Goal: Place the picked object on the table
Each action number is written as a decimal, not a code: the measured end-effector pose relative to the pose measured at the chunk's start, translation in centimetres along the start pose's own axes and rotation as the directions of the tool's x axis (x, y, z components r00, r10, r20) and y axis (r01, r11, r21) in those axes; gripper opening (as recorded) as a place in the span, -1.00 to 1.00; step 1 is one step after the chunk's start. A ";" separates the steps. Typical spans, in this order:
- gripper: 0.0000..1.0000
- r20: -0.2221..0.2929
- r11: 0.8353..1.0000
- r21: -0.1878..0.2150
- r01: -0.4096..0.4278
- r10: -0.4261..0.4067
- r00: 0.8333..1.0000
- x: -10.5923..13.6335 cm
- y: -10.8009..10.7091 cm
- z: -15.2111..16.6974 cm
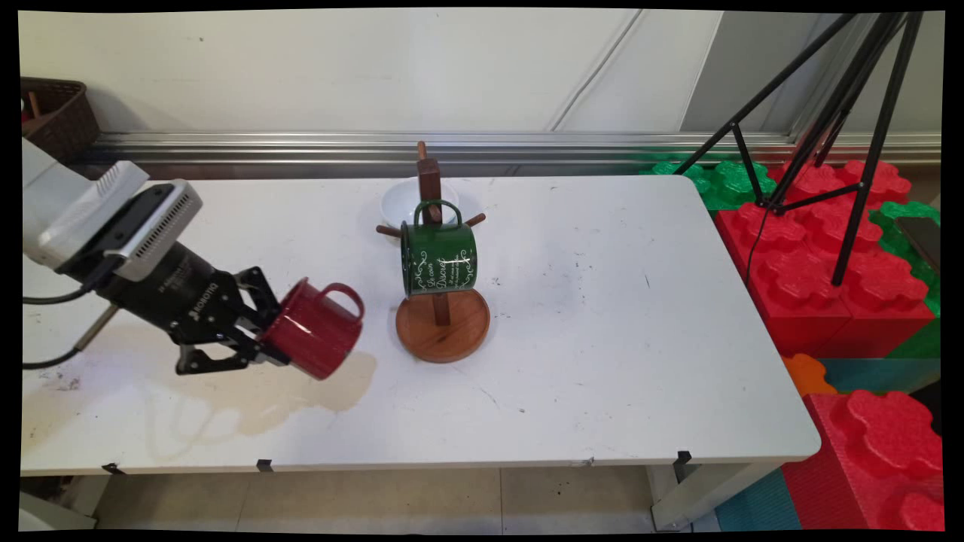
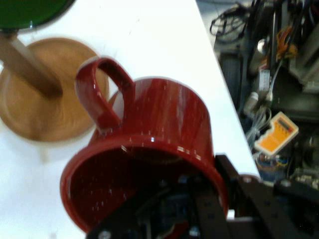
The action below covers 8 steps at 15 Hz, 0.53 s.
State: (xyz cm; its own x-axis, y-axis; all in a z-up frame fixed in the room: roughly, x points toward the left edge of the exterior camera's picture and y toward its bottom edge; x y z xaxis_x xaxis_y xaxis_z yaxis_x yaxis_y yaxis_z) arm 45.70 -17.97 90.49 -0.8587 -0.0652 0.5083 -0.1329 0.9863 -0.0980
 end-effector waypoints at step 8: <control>-1.00 0.124 0.999 0.030 0.019 -0.022 0.992 -2.7 -1.4 -2.3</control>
State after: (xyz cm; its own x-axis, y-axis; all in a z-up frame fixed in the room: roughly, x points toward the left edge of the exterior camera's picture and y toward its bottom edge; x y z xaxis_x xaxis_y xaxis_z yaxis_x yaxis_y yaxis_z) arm 49.32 -18.81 91.25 -0.9103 -0.1055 0.4003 -0.1638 0.9798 -0.1144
